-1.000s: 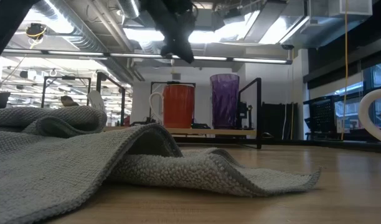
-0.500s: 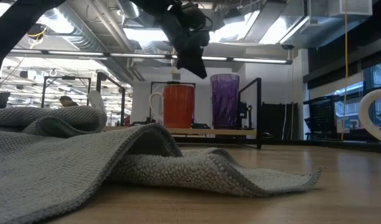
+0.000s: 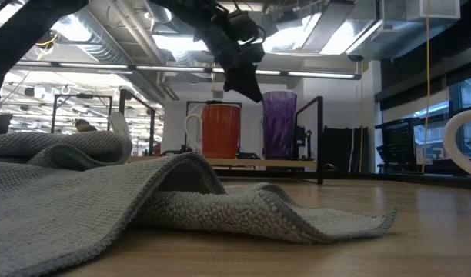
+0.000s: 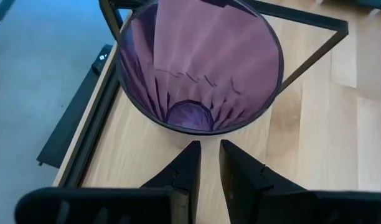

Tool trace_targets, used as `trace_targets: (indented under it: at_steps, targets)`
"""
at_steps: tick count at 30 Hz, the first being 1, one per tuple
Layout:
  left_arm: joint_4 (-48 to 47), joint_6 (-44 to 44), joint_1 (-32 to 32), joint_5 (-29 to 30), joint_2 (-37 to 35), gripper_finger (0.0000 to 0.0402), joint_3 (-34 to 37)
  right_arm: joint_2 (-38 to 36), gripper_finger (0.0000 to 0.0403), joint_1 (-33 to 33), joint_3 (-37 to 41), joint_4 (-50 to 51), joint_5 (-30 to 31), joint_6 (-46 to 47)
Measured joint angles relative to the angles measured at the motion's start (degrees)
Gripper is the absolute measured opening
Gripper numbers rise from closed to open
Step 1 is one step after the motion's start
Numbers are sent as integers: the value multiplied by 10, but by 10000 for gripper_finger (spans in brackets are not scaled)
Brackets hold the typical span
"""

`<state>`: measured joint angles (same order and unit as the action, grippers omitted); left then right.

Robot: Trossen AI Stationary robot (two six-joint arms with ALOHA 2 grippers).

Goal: Stack small to large cups/mugs on shelf
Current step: Put the orange mug on the shelf

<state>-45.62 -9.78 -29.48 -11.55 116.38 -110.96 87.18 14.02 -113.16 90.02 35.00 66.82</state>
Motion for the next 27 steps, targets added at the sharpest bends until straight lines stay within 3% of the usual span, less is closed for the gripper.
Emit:
trace_targets:
  at_steps: [15,27]
  targets:
    - [24,3,-1,-16,5,53,0,0,136,-15,0,0,-2,-16]
    - [-90,3,-25,50,-23,53,0,0,136,-41,0,0,-17,-59]
